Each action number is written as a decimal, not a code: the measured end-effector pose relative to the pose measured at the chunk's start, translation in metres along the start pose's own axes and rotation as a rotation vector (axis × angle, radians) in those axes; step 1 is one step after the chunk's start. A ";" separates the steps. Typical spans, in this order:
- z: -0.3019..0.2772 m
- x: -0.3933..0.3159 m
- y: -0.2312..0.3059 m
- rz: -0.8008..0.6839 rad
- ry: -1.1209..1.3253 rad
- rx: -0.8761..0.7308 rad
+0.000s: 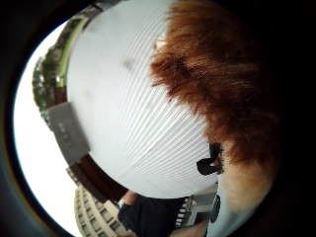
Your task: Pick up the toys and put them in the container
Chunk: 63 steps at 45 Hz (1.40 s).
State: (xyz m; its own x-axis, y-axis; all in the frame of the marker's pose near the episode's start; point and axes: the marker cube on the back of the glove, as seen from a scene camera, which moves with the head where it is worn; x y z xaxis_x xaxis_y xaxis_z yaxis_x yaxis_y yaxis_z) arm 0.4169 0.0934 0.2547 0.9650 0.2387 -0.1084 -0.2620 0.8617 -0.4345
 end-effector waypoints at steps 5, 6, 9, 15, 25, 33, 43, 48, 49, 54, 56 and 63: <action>-0.005 0.001 0.001 0.034 0.013 0.080; -0.007 0.000 0.001 0.038 0.005 0.093; -0.016 -0.005 0.005 0.032 -0.006 0.127; -0.047 -0.025 0.008 0.017 -0.010 0.189; -0.118 -0.074 0.021 -0.050 -0.022 0.260; -0.184 -0.114 0.046 -0.208 0.018 0.383; -0.258 -0.167 0.082 -0.138 0.025 0.478; -0.278 -0.187 0.096 -0.136 0.023 0.505; -0.286 -0.195 0.100 -0.142 0.025 0.523; -0.320 -0.236 0.126 -0.159 0.032 0.582; -0.326 -0.247 0.134 -0.166 0.032 0.589; -0.344 -0.285 0.151 -0.204 0.005 0.597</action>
State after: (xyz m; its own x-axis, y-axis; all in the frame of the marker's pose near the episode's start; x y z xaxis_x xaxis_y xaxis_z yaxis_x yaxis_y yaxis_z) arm 0.1061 0.0019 -0.0875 0.9958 0.0429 -0.0807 -0.0324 0.9914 0.1271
